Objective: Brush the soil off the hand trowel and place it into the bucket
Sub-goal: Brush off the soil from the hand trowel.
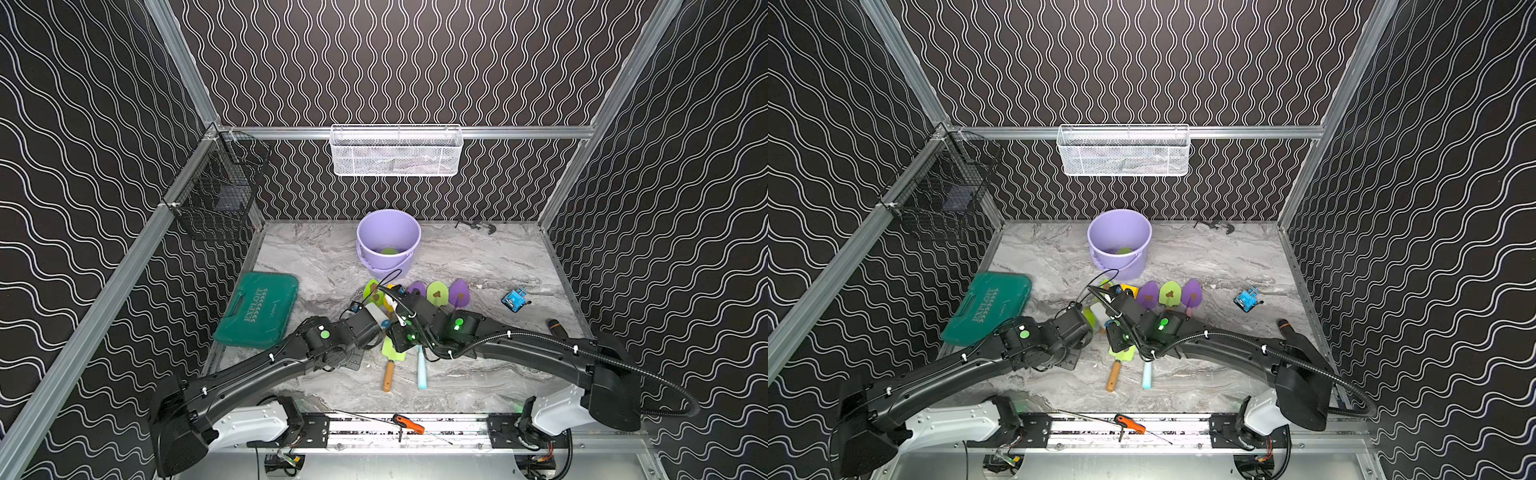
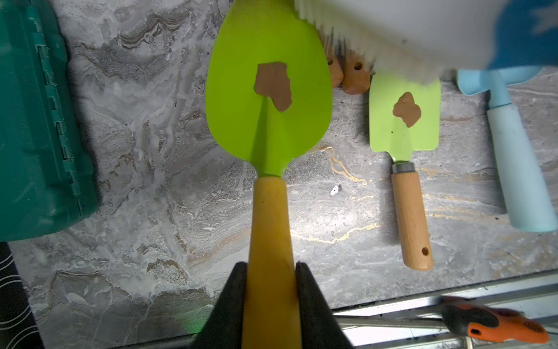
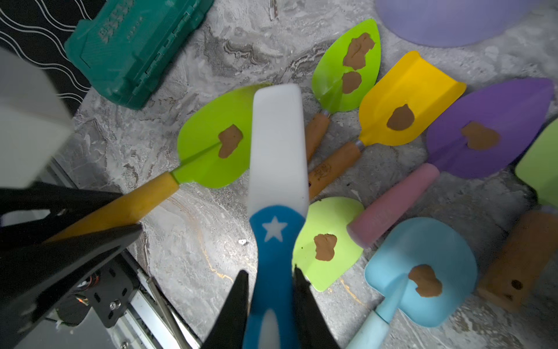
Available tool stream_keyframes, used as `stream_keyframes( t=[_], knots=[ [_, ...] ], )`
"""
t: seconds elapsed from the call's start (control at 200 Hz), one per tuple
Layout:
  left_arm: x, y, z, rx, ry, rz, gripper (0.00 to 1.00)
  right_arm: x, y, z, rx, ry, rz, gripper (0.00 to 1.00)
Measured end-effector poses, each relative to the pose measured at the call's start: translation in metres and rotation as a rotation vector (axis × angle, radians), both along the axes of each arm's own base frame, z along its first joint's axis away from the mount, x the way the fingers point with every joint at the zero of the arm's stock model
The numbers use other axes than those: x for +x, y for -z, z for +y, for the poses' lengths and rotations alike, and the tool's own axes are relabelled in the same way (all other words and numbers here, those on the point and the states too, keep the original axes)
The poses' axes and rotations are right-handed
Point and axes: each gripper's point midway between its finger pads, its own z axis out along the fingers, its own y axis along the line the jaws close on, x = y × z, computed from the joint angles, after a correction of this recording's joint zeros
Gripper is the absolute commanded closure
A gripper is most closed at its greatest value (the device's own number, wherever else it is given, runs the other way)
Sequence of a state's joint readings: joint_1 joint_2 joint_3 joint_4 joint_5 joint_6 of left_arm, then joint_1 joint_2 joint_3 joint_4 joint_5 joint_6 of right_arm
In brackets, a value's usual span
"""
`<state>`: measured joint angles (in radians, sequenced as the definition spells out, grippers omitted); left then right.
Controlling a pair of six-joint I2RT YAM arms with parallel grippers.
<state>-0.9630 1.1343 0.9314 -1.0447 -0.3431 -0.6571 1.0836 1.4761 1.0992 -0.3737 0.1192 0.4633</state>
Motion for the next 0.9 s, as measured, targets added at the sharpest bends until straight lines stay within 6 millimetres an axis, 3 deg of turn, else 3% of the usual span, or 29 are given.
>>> stream_keyframes(
  t=[0.18, 0.305, 0.43, 0.61, 0.756, 0.901],
  knots=[
    [0.002, -0.003, 0.002, 0.003, -0.005, -0.017, 1.0, -0.011, -0.02, 0.005, 0.076, -0.05, 0.001, 1.0],
    [0.002, -0.006, 0.003, -0.007, -0.006, -0.028, 1.0, -0.029, -0.007, 0.019, 0.085, -0.133, 0.068, 1.0],
    [0.0, -0.006, 0.006, 0.004, -0.005, -0.018, 1.0, -0.033, 0.011, 0.03, 0.074, -0.164, 0.113, 1.0],
    [0.0, -0.005, 0.008, 0.015, -0.009, -0.017, 1.0, -0.014, 0.018, 0.041, 0.023, -0.114, 0.082, 1.0],
    [0.002, -0.005, 0.005, 0.012, -0.01, -0.023, 1.0, 0.007, 0.006, 0.035, -0.014, -0.039, 0.0, 1.0],
    [0.004, -0.005, 0.005, 0.015, -0.012, -0.03, 1.0, 0.01, -0.01, 0.023, -0.015, -0.01, -0.044, 1.0]
  ],
)
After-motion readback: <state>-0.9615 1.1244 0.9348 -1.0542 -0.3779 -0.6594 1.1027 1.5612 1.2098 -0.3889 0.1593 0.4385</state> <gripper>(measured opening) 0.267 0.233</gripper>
